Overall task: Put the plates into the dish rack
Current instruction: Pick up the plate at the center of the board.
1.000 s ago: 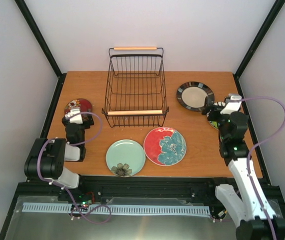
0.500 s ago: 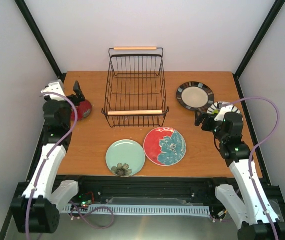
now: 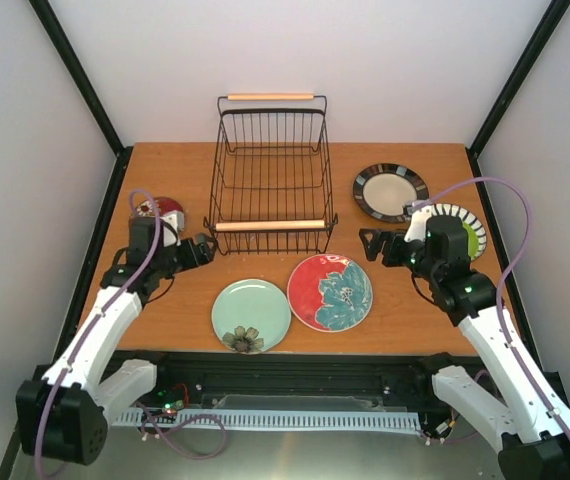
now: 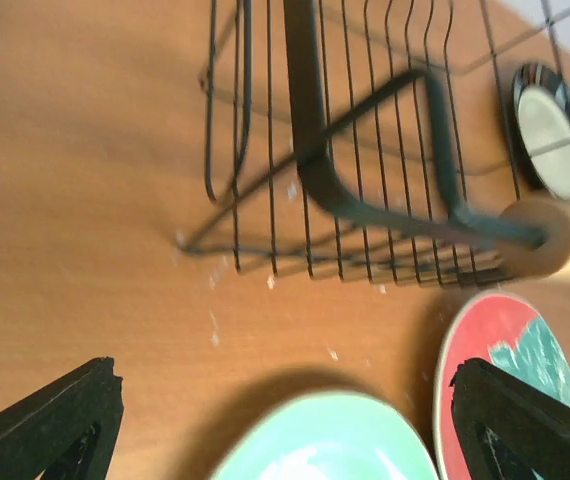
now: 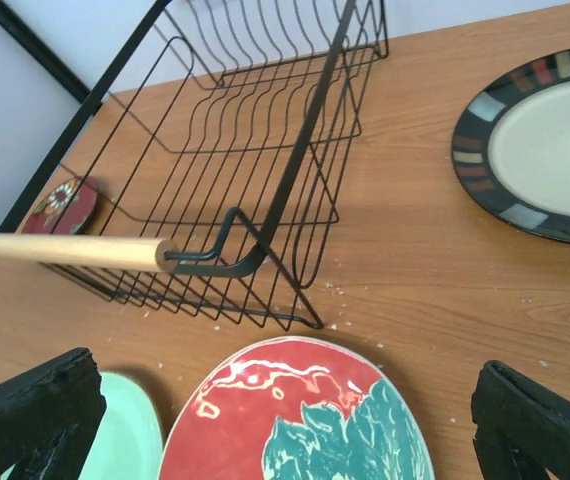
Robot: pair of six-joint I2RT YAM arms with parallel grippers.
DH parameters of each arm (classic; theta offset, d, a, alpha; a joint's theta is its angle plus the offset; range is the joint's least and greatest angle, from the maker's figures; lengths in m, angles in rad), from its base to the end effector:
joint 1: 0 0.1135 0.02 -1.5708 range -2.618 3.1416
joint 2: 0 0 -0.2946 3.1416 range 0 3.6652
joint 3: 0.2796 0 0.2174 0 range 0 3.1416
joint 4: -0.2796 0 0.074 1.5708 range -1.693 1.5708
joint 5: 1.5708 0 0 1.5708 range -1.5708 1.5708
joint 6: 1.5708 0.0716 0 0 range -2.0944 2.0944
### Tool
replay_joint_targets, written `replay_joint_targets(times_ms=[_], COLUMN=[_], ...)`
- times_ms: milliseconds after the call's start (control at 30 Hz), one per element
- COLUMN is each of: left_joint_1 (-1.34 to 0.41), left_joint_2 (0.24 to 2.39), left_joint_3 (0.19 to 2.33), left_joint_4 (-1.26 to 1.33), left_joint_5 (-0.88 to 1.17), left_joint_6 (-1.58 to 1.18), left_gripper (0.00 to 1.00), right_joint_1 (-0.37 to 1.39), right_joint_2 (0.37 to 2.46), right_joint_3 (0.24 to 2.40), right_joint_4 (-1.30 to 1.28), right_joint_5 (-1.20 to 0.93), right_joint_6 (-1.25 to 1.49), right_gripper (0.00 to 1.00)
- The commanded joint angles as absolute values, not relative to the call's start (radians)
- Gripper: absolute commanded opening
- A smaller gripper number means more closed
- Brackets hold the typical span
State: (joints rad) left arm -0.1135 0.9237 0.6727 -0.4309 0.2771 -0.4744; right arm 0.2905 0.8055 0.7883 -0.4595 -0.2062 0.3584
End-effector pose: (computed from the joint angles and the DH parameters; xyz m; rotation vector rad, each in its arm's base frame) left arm 0.1673 -0.0388 0.2647 -0.2617 2.2827 -0.6223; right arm 0.1432 0.0581 0.3162 -0.0606 2.0921 0.6104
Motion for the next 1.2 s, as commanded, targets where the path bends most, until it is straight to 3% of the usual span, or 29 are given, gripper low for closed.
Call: replay_joint_targets(times_ms=[0,467,967,1167], left_joint_1=[-0.206,-0.336,-0.364,-0.416], left_joint_2=[0.988,1.081,1.127,1.069], left_joint_3=[0.704,0.672,0.562,0.521], left_joint_4=[-0.532,-0.789,-0.727,-0.691], left_joint_5=[0.412,0.293,0.334,0.355], left_joint_6=[-0.611,-0.659,-0.635,-0.739], left_gripper=[0.93,0.98,1.00,1.00], right_joint_1=[0.308,0.309,0.313,0.484], right_joint_2=[0.807,0.795,0.801,0.774], right_joint_3=[0.830,0.738,0.690,0.611], right_joint_4=[-0.524,-0.488,-0.394,-0.413], right_joint_5=[-0.267,-0.410,-0.519,-0.457], right_joint_6=[0.302,0.303,0.343,0.446], right_gripper=[1.00,1.00,1.00,1.00])
